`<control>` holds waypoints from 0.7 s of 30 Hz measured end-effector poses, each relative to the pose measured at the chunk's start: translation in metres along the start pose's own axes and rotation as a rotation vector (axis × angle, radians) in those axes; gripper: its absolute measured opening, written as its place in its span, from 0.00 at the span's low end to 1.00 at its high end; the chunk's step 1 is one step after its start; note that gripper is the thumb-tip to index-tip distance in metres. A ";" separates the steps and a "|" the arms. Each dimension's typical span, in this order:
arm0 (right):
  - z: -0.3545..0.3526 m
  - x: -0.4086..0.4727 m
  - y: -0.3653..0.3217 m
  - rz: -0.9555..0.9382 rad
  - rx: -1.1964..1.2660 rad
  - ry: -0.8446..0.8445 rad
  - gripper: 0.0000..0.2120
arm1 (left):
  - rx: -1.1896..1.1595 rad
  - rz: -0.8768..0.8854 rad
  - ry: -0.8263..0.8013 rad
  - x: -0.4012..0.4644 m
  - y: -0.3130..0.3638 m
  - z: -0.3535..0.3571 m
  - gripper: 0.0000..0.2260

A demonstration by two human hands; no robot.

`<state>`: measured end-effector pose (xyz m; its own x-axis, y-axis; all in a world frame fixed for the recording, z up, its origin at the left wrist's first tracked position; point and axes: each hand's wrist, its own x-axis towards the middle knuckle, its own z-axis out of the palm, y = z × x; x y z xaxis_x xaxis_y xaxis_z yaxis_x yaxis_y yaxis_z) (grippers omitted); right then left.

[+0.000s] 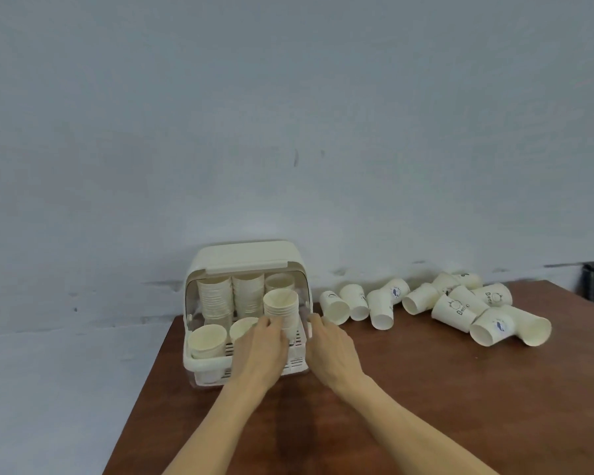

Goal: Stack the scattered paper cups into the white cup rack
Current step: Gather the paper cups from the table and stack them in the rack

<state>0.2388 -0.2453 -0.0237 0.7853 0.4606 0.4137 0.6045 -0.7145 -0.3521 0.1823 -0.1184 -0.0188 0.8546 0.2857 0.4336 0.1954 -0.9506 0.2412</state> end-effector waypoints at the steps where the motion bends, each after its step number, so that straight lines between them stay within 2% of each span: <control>1: -0.005 -0.001 0.010 0.035 -0.005 0.005 0.14 | -0.006 0.024 -0.020 0.001 0.009 0.003 0.14; 7: -0.016 -0.005 0.068 0.230 -0.020 0.001 0.14 | -0.010 0.091 -0.105 0.013 0.054 0.027 0.15; 12: -0.008 0.000 0.105 0.350 -0.015 -0.025 0.18 | 0.035 0.160 -0.151 0.029 0.081 0.051 0.15; 21: 0.005 0.028 0.157 0.402 -0.024 -0.012 0.15 | 0.198 0.210 -0.257 0.087 0.095 0.094 0.15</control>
<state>0.3561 -0.3416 -0.0718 0.9600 0.1480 0.2377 0.2460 -0.8510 -0.4639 0.3208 -0.1948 -0.0400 0.9737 0.0663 0.2182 0.0708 -0.9974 -0.0133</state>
